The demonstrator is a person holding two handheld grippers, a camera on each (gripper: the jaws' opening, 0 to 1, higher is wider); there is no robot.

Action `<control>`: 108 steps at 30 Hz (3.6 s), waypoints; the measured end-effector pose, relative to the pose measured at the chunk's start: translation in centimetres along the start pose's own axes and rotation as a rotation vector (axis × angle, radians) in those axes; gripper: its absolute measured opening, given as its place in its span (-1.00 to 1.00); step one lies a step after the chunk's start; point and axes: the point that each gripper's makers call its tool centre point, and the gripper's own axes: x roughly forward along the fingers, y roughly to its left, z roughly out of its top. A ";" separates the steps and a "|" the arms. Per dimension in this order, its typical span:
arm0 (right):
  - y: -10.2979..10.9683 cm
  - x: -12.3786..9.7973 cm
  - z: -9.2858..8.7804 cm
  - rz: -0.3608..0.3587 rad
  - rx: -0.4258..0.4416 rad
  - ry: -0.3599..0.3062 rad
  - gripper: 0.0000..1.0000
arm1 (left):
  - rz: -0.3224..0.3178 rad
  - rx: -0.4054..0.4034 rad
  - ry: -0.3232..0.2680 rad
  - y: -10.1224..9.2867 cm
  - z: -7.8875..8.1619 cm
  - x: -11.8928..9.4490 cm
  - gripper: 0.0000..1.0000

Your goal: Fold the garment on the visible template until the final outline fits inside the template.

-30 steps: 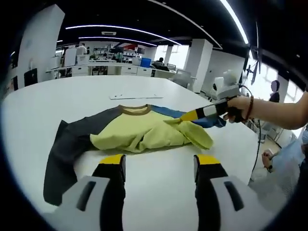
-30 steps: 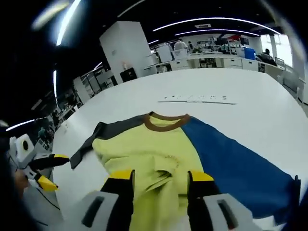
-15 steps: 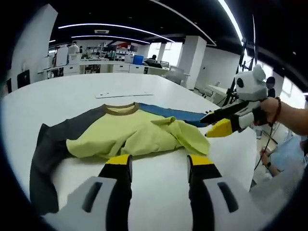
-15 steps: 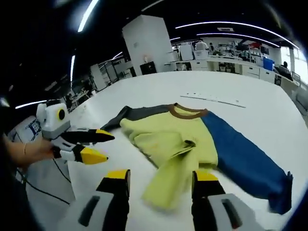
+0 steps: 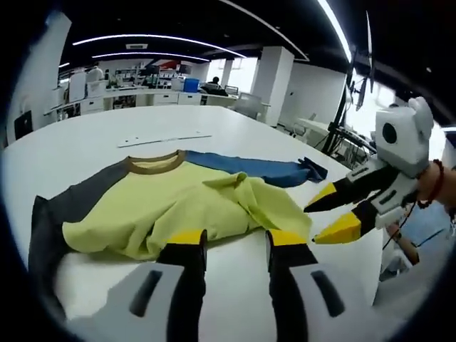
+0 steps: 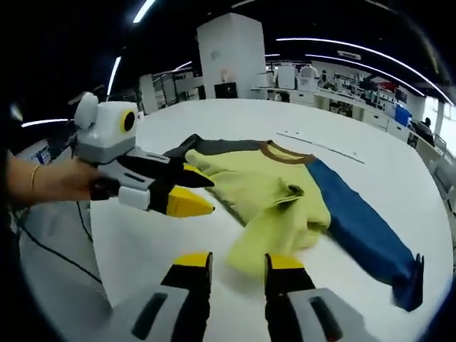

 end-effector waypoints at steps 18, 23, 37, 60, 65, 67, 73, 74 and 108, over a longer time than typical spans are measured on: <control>-1.1 2.6 -1.7 -0.149 0.067 0.053 -0.66 | 0.045 0.065 0.106 -0.6 -2.1 4.5 -0.48; -1.6 3.2 -2.5 -0.173 0.075 0.084 -0.66 | 0.083 0.087 0.119 0.1 -2.1 4.8 -0.61; -2.7 3.3 -3.6 -0.212 0.075 0.084 -0.87 | 0.085 0.077 0.123 0.4 -2.0 4.9 -0.85; -5.5 -1.7 -0.9 -0.286 0.029 -0.007 -1.00 | 0.067 0.084 0.056 0.7 1.4 0.3 -0.99; -5.7 -3.3 -0.1 -0.284 0.028 -0.031 -1.00 | 0.080 0.048 0.028 1.6 2.2 -1.7 -0.99; -5.8 -3.9 0.3 -0.286 0.012 -0.036 -1.00 | 0.084 0.042 0.018 1.7 2.5 -2.6 -0.99; -6.7 -5.9 1.8 -0.302 0.004 -0.069 -1.00 | 0.095 0.039 -0.006 2.3 3.1 -5.1 -0.99; -6.8 -6.2 2.0 -0.307 0.000 -0.073 -1.00 | 0.098 0.039 -0.010 2.4 3.2 -5.4 -0.99; -0.3 -10.5 -1.6 0.003 -0.051 0.026 -1.00 | -0.073 0.100 0.175 0.4 -1.1 -15.6 -0.99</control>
